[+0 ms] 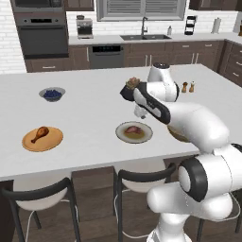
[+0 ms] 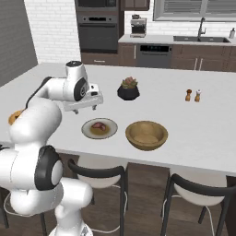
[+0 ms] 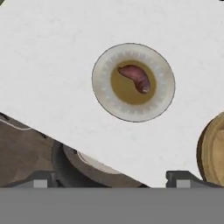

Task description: Pick the chicken drumstick and potato from their plates and place them in the bowl. Then put the bowl in the fridge.

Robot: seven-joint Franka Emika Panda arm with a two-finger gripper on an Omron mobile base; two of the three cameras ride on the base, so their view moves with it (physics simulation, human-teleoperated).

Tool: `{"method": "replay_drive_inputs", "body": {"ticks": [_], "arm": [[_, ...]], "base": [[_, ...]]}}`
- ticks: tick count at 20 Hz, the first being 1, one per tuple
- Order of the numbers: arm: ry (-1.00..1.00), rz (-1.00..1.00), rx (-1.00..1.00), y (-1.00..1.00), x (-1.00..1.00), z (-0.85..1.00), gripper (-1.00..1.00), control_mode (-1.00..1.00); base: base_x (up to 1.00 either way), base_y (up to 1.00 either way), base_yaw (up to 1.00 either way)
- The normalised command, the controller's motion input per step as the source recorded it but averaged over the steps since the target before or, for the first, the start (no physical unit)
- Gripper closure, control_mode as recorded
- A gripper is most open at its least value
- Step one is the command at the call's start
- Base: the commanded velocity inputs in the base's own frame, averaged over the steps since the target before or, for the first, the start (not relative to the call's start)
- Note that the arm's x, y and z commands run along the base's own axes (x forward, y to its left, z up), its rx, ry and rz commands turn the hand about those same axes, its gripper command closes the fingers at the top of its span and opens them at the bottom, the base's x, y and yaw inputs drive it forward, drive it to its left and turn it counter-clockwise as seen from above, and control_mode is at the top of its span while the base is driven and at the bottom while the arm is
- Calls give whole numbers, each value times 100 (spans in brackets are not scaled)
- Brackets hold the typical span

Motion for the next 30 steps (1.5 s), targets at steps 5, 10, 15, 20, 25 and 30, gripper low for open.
{"method": "replay_drive_inputs", "body": {"ticks": [5, 10, 15, 20, 25, 30], "arm": [[3, 20, -12, 1, 87, -57, -100, -100], [11, 2, -8, 0, 58, -51, -100, -100], [4, 6, 2, 2, 28, -31, -100, -100], [10, 7, 0, 0, 27, -43, -100, -100], [2, 11, 0, 0, 44, -32, -100, -100], [1, 11, 0, 0, 46, -30, -100, -100]], "base": [[0, 0, 0], [0, 0, 0], [0, 0, 0], [0, 0, 0], [0, 0, 0], [0, 0, 0]]}}
